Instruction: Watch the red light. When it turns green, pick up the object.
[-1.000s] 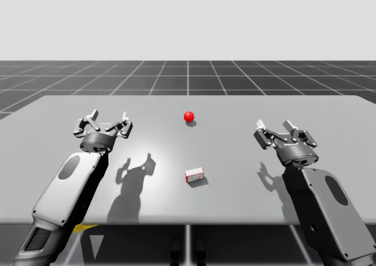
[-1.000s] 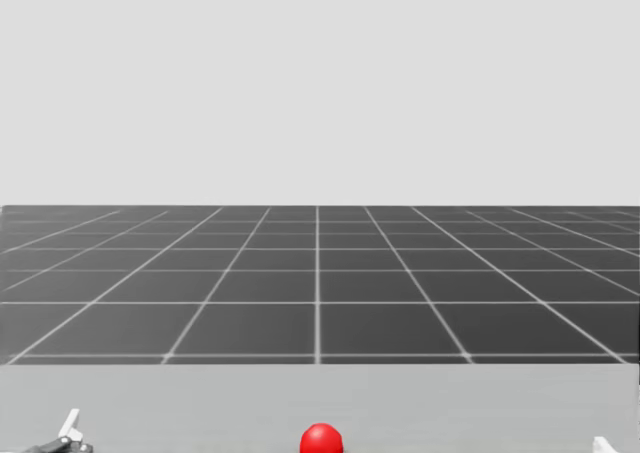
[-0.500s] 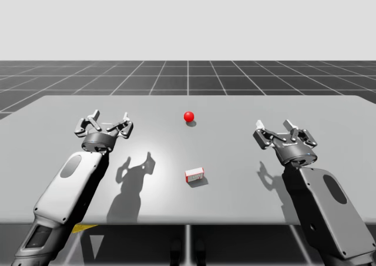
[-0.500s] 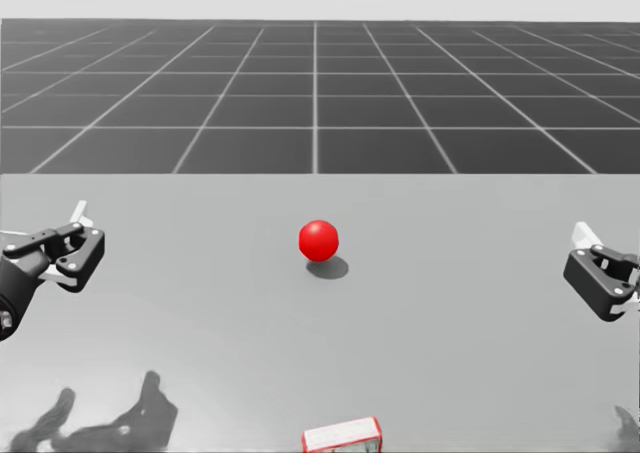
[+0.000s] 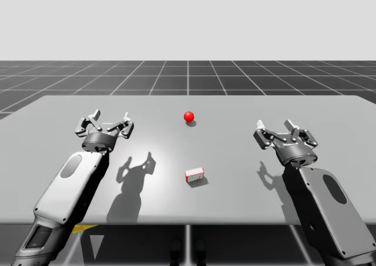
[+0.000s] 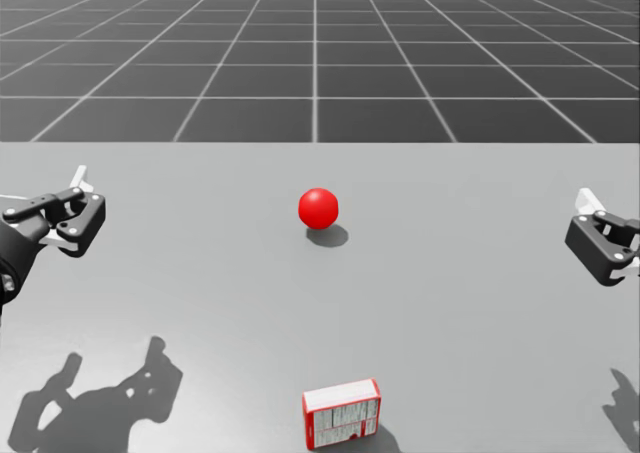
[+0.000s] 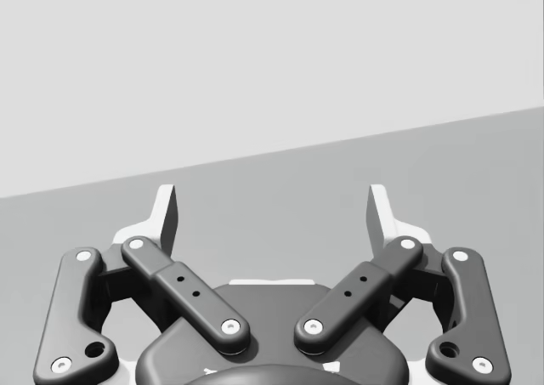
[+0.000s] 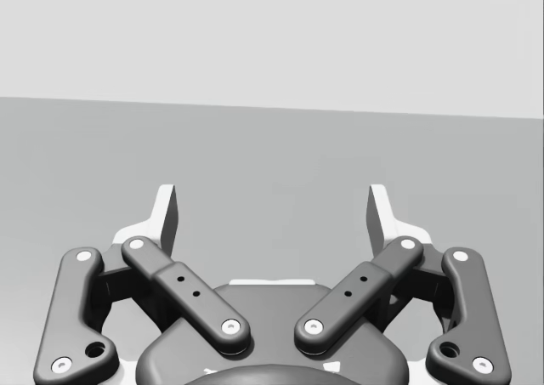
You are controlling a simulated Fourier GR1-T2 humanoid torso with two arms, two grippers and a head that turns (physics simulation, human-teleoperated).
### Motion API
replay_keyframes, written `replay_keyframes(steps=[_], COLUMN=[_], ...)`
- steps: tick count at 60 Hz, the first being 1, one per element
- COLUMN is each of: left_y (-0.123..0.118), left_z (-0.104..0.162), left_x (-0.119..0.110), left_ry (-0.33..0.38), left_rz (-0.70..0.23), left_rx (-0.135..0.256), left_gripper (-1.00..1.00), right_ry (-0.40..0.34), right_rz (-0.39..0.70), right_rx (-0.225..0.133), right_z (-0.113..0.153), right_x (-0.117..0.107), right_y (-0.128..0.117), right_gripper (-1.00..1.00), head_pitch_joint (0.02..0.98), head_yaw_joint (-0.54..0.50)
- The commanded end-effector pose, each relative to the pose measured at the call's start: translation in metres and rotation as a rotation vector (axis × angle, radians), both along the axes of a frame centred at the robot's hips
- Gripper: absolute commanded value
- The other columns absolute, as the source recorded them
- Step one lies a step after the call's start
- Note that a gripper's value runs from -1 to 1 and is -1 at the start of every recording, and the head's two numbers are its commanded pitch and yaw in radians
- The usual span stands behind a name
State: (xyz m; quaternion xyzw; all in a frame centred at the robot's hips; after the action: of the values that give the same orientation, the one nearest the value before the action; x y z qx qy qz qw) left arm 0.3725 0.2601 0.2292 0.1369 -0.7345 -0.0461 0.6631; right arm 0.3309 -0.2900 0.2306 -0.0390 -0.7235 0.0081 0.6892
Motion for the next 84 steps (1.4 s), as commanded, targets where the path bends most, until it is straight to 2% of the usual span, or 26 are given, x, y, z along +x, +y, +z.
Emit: replay_keyframes(steps=[1,84], left_y=[-0.0007,-0.0009], left_z=[-0.0001,0.0007], left_x=[0.0002,-0.0008], left_ry=[0.0,0.0], left_rz=[-0.003,-0.005], left_rx=[-0.001,-0.01], left_gripper=[-1.0,-1.0], right_ry=[-0.001,0.001], right_rz=[-0.001,-0.002], right_rx=[-0.004,-0.008], right_z=[-0.0005,-0.002], right_x=[0.0007,0.0022], right_y=[-0.0001,-0.0008], right_gripper=[-1.0,-1.0], head_pitch_joint=[0.589,0.591], head_yaw_joint=[-0.01,-0.01])
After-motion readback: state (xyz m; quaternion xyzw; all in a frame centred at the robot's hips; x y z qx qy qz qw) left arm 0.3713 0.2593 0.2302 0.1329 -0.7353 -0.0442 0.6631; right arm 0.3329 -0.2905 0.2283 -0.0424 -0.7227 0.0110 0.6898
